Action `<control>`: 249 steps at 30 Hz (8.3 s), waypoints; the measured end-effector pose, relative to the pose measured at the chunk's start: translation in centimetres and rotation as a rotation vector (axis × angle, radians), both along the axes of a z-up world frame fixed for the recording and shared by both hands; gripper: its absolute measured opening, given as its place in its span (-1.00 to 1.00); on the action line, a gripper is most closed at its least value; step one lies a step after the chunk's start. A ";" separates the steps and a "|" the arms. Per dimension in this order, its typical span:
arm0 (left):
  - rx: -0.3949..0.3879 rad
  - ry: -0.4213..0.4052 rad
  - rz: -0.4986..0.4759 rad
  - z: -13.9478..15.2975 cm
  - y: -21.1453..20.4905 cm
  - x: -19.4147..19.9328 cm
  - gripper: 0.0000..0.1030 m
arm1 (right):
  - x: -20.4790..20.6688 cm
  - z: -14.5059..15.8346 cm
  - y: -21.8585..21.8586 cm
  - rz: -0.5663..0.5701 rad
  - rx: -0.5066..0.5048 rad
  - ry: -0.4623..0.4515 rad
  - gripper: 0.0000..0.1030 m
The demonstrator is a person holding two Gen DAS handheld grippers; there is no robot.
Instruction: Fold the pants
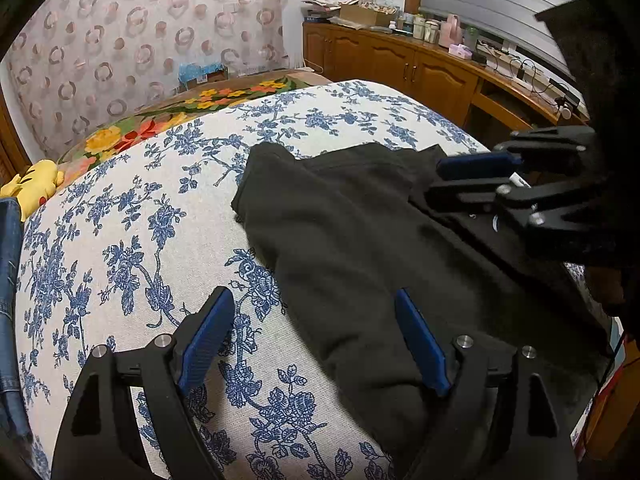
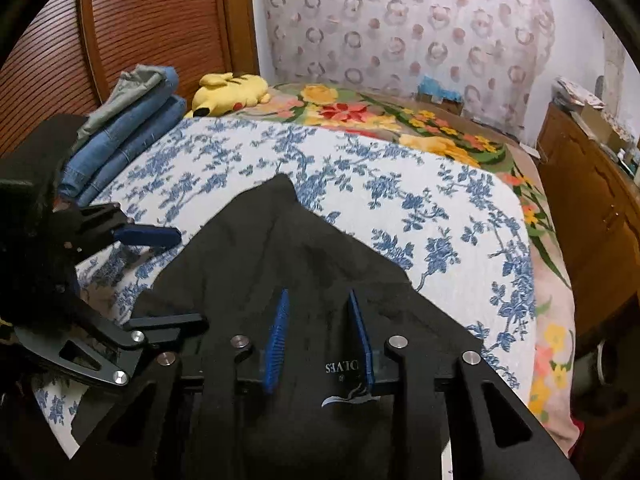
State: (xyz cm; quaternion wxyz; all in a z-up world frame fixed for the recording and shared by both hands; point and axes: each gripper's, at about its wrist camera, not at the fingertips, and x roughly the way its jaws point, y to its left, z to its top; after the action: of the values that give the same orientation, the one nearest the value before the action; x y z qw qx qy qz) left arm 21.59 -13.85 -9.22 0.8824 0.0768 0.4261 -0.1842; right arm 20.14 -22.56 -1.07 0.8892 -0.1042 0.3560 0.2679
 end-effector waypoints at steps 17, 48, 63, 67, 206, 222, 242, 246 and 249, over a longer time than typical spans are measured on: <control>0.000 0.000 0.000 0.0 0.0 0.0 0.62 | -0.1 0.3 -3.3 -0.076 0.006 -0.041 -0.87; 0.001 0.000 0.000 0.0 0.0 0.0 0.63 | 1.3 -0.9 -8.0 -0.293 -0.042 -0.001 -0.51; 0.001 0.000 0.000 0.0 -0.1 0.0 0.63 | -0.6 -0.1 -8.2 -0.261 0.036 -0.014 -0.49; 0.002 0.000 0.000 0.0 -0.1 0.0 0.63 | -0.2 -1.3 -7.3 -0.232 0.001 0.014 -0.46; -0.170 -0.325 0.001 13.4 7.9 -7.3 -0.85 | -8.9 9.2 -0.4 -0.032 0.200 -0.192 -0.83; 0.014 -0.541 0.062 23.1 9.2 -0.7 -0.85 | 0.0 19.2 2.9 -0.079 0.257 -0.426 -0.83; -0.019 -0.294 0.080 9.2 12.5 -12.4 -0.85 | -6.6 8.6 6.7 0.037 0.091 -0.116 -0.83; -0.046 -0.287 0.085 8.7 12.8 -14.1 -0.85 | -8.9 8.1 7.0 0.040 0.077 -0.107 -0.83; -0.066 -0.284 0.092 8.5 13.1 -15.1 -0.85 | -9.9 7.9 6.6 0.043 0.087 -0.096 -0.83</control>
State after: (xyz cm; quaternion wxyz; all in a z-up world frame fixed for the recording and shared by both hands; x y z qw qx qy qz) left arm 6.49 -0.78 -0.74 0.9433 0.0533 0.2939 -0.1447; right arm 10.21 -15.91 6.88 0.9030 -0.0858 0.2987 0.2967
